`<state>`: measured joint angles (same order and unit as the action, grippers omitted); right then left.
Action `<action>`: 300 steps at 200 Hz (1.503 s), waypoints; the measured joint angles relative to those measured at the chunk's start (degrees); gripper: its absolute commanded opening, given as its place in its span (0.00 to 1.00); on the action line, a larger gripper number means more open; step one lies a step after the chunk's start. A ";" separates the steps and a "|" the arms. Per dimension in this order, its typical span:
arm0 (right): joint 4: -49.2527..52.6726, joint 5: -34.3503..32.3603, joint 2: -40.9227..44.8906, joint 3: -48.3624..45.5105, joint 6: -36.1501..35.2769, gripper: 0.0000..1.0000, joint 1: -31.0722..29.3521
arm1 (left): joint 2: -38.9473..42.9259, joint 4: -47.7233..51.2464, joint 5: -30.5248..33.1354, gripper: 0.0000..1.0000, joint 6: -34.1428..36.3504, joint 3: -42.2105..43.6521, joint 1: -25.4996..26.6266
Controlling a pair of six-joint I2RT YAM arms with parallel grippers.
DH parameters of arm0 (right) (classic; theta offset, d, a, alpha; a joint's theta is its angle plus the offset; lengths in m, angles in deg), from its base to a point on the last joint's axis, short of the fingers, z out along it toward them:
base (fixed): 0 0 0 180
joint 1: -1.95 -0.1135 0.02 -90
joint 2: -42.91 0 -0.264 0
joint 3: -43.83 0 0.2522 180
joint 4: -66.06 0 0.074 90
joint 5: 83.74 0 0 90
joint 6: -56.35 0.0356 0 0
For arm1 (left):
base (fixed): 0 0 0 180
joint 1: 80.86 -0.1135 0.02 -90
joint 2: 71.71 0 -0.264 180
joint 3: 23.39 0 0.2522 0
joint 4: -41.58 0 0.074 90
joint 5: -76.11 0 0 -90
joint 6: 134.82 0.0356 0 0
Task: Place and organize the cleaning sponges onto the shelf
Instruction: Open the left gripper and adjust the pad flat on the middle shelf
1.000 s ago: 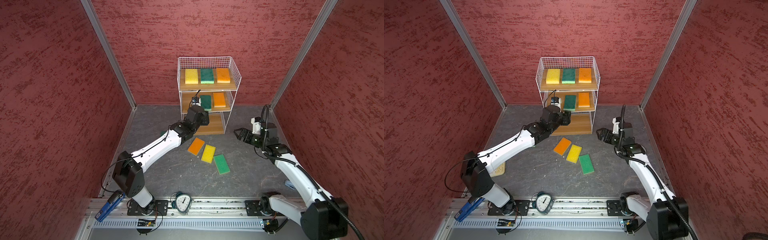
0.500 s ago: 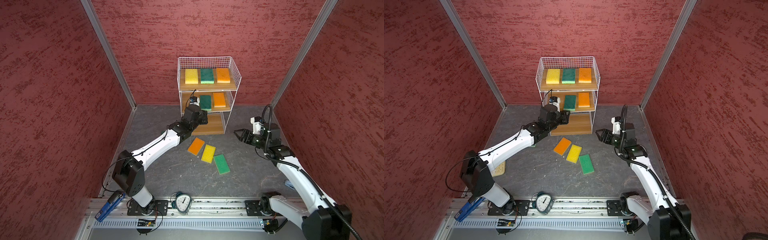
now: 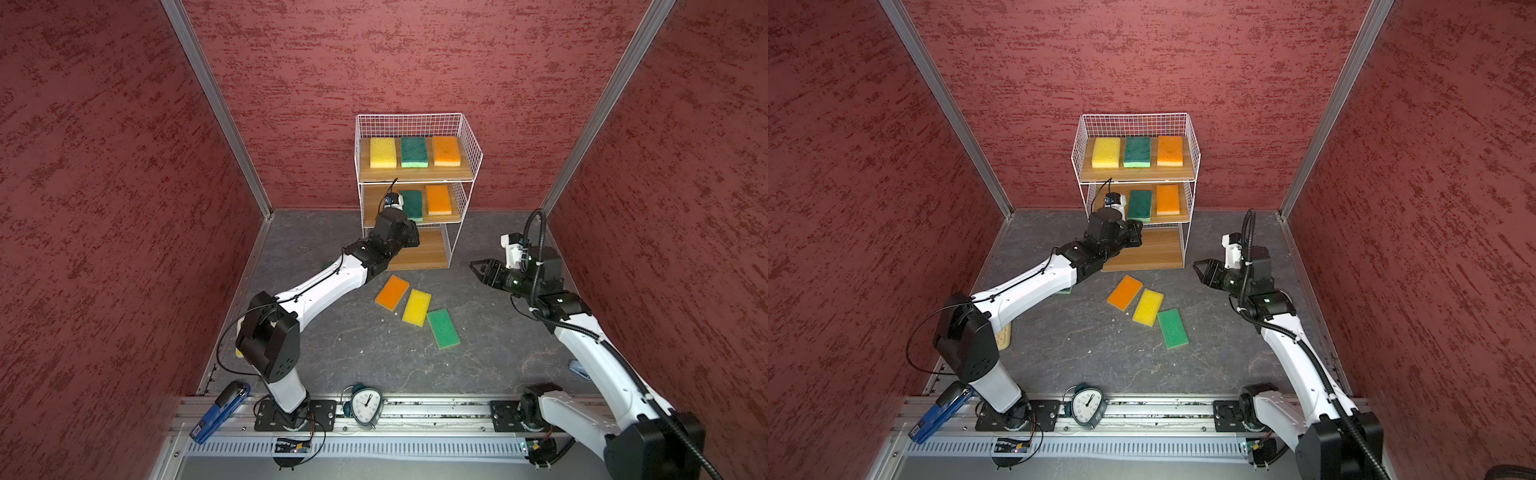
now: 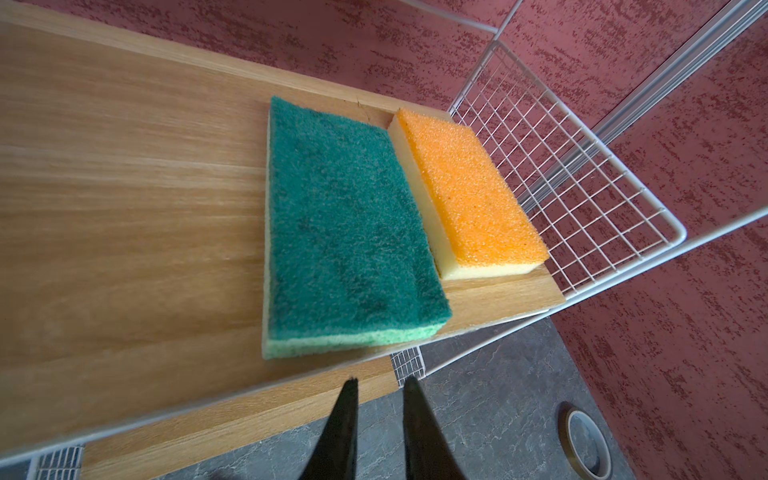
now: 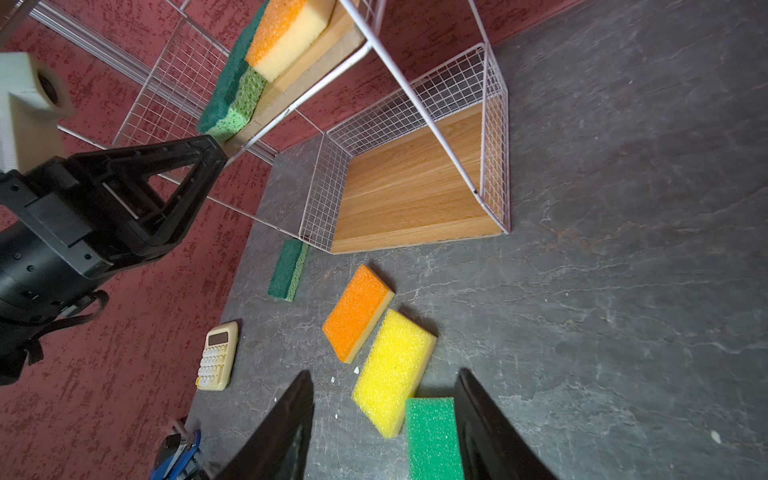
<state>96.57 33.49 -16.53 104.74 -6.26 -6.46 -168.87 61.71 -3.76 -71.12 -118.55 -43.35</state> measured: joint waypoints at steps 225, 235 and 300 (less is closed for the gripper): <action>0.00 -0.02 -0.02 0.00 -0.04 0.56 0.00 | -3.89 -1.18 -0.85 0.20 -1.33 -4.31 -0.68; 0.00 0.00 -0.02 0.00 -0.04 0.56 0.00 | -3.93 -1.20 -0.85 0.20 -1.36 -4.33 -0.70; -0.02 0.00 -0.04 0.00 -0.02 0.57 0.00 | -6.14 -1.18 -0.87 0.21 -1.81 -6.80 -1.25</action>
<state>96.55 33.49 -16.58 104.74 -6.28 -6.46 -175.01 60.53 -4.64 -72.94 -125.35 -44.59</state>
